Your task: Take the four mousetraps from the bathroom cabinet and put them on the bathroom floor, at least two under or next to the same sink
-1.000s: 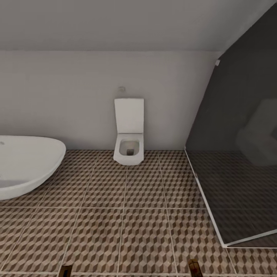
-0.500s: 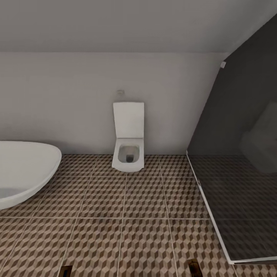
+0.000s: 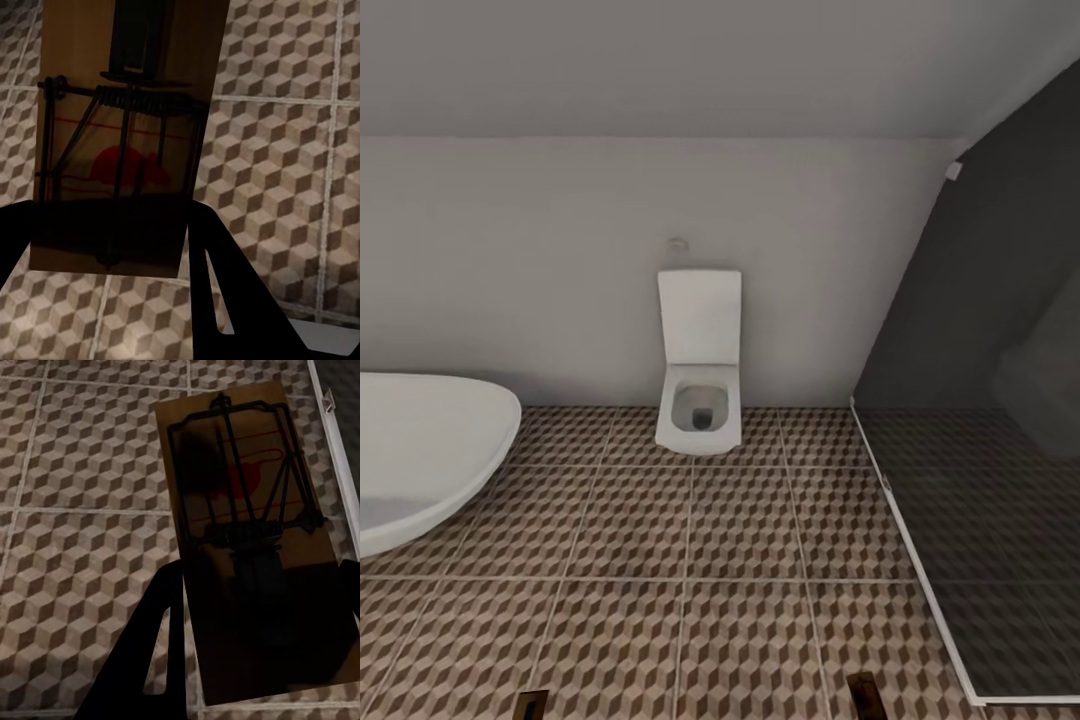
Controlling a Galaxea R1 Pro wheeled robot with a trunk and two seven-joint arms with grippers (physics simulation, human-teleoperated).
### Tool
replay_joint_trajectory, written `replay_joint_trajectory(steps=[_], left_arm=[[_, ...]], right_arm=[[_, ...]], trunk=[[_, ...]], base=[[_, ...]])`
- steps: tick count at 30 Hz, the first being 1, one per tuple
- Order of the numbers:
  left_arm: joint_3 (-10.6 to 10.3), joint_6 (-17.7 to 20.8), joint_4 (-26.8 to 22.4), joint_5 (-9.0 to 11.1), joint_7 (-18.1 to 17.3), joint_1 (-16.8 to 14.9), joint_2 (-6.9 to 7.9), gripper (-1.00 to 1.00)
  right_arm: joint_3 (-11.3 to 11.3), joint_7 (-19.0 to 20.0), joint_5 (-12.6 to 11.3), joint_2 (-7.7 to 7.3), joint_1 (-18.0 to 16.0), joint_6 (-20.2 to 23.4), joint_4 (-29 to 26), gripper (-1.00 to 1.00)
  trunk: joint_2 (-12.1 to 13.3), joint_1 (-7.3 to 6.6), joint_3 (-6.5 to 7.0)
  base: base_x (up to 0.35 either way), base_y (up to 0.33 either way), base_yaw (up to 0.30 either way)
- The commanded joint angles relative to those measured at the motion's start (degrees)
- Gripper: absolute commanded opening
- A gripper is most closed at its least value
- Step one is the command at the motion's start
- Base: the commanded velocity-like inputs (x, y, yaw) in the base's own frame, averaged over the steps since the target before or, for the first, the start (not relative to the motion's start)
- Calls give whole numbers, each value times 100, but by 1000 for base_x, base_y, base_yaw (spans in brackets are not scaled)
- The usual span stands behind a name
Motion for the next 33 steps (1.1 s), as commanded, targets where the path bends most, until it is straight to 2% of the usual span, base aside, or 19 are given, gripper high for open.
replay_joint_trajectory(steps=[1,22,24,27,28,29,31,33], left_arm=[[-40,-10,13,-29,69,-6,-4,-100],[-40,-7,10,-29,71,-6,-5,-100],[-43,98,1,-29,85,-6,-15,-100],[-32,976,-85,-40,89,-8,-2,-100],[-29,1600,-248,-45,85,-12,15,-100],[-27,1955,-381,-47,82,-14,31,-100],[-25,3517,-1256,-52,81,-27,152,-100],[-13,5125,-2526,-58,101,-42,317,-100]], right_arm=[[48,0,-67,-6,-4,-23,0,-100],[48,0,-67,-8,-4,-29,1,-100],[46,1,-63,-5,-4,-18,-6,-100],[40,-20,-40,7,-6,81,-85,-100],[40,-34,-8,11,-13,226,-137,-100],[38,-39,14,13,-24,341,-174,-100],[34,-51,125,16,-108,1114,-510,-100],[32,-52,226,18,-191,2190,-1271,-100]], trunk=[[-9,3,-9],[-9,3,-9],[-9,3,-9],[-9,3,-9],[-9,3,-9],[-9,3,-9],[-9,3,-9],[-9,3,-9]], base=[[40,31,0],[3,2,0],[0,0,0],[0,0,0],[0,0,0],[0,0,0],[0,0,0],[0,0,0]])
